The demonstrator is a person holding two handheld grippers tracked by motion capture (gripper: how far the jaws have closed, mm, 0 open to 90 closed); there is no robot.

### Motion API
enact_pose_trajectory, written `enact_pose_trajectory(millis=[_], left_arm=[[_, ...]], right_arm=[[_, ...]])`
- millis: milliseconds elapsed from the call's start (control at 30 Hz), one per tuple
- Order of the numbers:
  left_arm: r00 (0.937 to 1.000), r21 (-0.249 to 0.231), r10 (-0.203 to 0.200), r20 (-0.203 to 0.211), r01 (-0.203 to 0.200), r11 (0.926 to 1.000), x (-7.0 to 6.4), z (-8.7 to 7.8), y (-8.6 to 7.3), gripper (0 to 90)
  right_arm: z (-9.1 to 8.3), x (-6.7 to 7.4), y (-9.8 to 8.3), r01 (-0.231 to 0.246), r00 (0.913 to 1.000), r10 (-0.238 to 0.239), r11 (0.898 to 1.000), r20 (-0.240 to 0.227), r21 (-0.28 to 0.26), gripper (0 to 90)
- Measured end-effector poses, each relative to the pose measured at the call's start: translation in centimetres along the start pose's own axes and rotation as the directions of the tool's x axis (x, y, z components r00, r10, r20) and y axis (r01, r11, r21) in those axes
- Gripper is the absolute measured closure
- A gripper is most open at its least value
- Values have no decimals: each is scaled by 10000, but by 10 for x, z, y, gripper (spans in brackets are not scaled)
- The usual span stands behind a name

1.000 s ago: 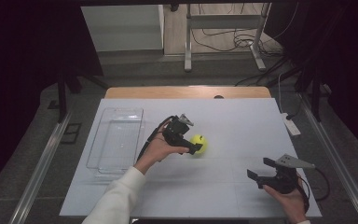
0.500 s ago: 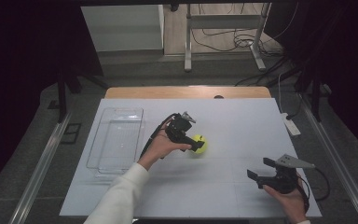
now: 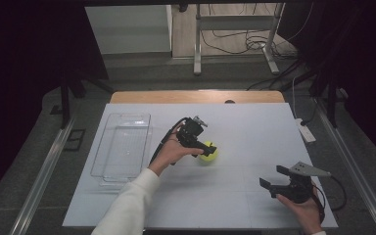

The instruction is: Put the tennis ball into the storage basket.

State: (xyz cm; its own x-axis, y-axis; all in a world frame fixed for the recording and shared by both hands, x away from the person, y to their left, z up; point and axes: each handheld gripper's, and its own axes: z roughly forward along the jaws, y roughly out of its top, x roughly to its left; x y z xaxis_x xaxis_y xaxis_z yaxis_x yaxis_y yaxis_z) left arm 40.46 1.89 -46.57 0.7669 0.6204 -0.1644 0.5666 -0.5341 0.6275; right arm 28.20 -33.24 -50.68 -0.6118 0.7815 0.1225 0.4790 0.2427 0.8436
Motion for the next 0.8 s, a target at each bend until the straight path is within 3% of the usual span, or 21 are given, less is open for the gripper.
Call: enact_pose_trajectory(millis=[800], left_arm=[[9995,695,-248,211,233,9973,7,28,-3,45]], right_arm=[[0,0,-1,3,10000,-3,10000,-4,28,102]])
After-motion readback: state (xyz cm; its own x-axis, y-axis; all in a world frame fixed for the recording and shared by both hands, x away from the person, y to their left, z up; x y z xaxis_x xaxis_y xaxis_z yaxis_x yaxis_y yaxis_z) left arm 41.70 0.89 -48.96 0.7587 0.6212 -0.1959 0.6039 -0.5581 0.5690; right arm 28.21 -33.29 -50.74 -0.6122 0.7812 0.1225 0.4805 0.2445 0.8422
